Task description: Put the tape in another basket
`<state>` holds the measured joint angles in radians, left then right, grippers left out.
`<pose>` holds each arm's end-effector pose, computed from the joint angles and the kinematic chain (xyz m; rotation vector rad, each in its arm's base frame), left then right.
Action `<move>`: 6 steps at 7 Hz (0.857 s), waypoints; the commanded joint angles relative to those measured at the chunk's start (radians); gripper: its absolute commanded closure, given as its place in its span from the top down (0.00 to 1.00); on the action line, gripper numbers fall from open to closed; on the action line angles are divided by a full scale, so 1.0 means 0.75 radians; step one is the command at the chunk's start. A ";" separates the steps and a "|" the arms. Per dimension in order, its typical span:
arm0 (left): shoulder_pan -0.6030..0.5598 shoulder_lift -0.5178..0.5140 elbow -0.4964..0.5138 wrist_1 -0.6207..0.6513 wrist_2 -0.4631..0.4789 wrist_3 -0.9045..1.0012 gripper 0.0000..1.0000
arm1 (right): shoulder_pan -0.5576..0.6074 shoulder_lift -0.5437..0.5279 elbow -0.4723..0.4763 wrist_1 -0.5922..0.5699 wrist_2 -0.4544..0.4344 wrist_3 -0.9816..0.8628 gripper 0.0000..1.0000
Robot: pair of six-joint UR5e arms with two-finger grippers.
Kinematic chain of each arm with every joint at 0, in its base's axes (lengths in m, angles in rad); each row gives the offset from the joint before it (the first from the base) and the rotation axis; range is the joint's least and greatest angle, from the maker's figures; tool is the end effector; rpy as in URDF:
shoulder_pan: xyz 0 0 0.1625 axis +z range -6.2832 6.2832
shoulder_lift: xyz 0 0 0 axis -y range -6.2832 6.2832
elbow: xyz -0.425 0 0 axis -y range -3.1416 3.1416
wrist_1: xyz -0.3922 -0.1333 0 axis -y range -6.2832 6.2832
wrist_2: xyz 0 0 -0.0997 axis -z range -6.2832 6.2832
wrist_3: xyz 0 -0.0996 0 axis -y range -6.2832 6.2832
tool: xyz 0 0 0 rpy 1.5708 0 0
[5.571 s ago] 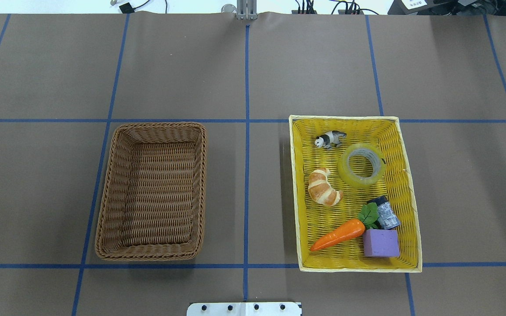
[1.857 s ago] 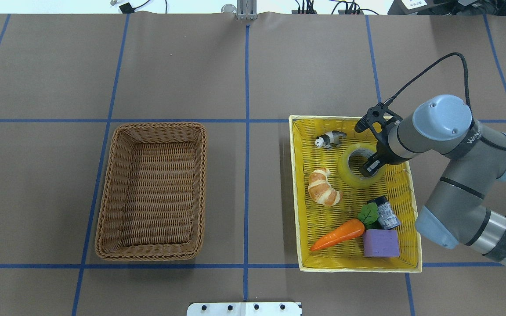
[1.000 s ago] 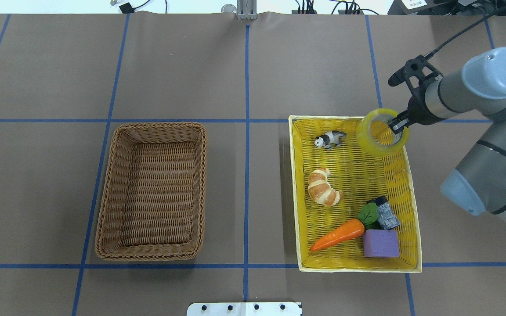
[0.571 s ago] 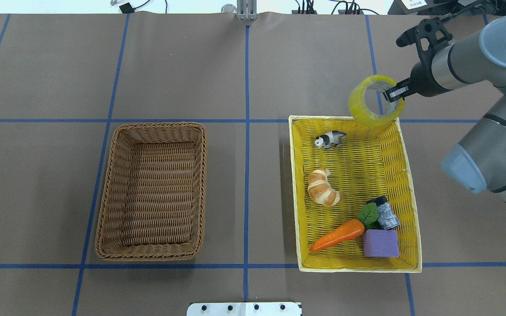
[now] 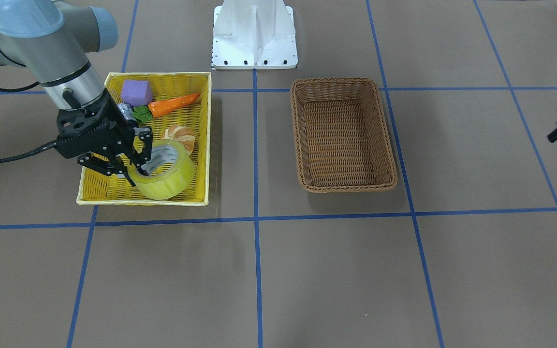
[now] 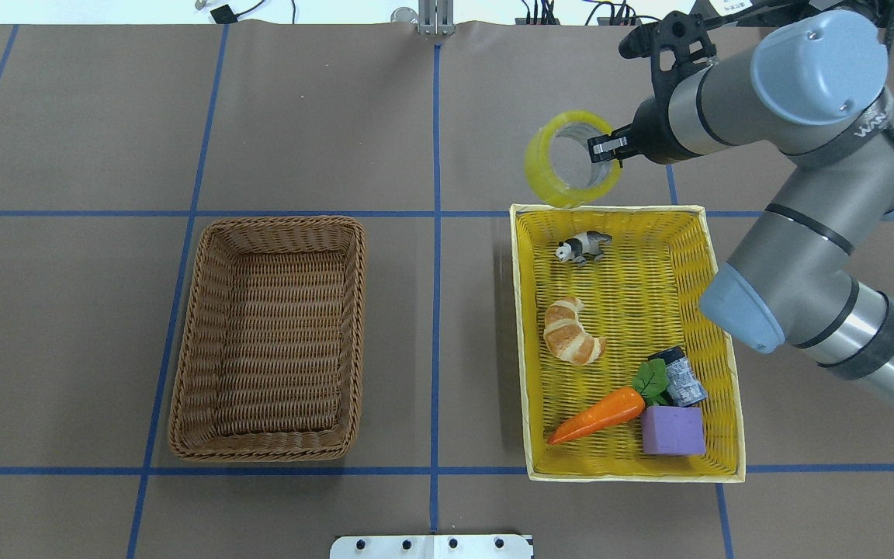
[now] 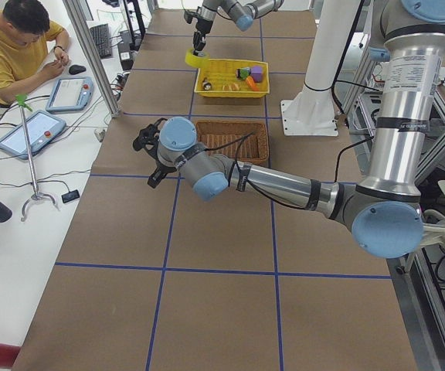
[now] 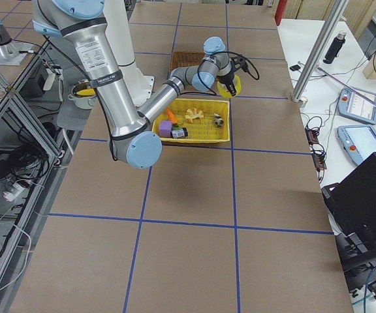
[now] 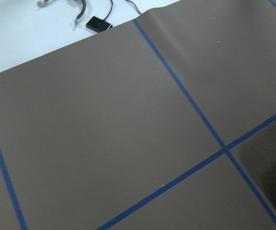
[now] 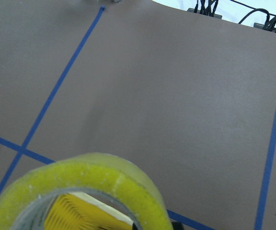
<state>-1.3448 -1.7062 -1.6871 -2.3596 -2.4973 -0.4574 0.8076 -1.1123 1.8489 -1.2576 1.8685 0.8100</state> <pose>0.0685 -0.5376 0.4302 0.6208 1.1046 0.2814 -0.3470 -0.5134 0.2411 0.5445 -0.9275 -0.1140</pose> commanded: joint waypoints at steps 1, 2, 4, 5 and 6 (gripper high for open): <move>0.226 -0.162 0.000 -0.346 0.014 -0.652 0.99 | -0.088 0.102 0.001 0.002 -0.126 0.130 0.00; 0.275 -0.242 -0.002 -0.420 0.059 -0.867 0.99 | -0.144 0.147 0.007 0.030 -0.208 0.212 0.00; 0.540 -0.338 -0.051 -0.574 0.387 -1.184 0.99 | -0.299 0.154 -0.011 0.324 -0.469 0.372 0.00; 0.667 -0.369 -0.070 -0.576 0.532 -1.224 0.99 | -0.330 0.172 -0.007 0.327 -0.489 0.384 0.00; 0.751 -0.394 -0.068 -0.584 0.639 -1.229 0.99 | -0.353 0.188 -0.009 0.325 -0.515 0.386 0.00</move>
<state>-0.8720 -1.9753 -1.7319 -2.7853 -2.1288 -1.3502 0.5705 -0.9853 1.8432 -1.0260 1.5140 1.0893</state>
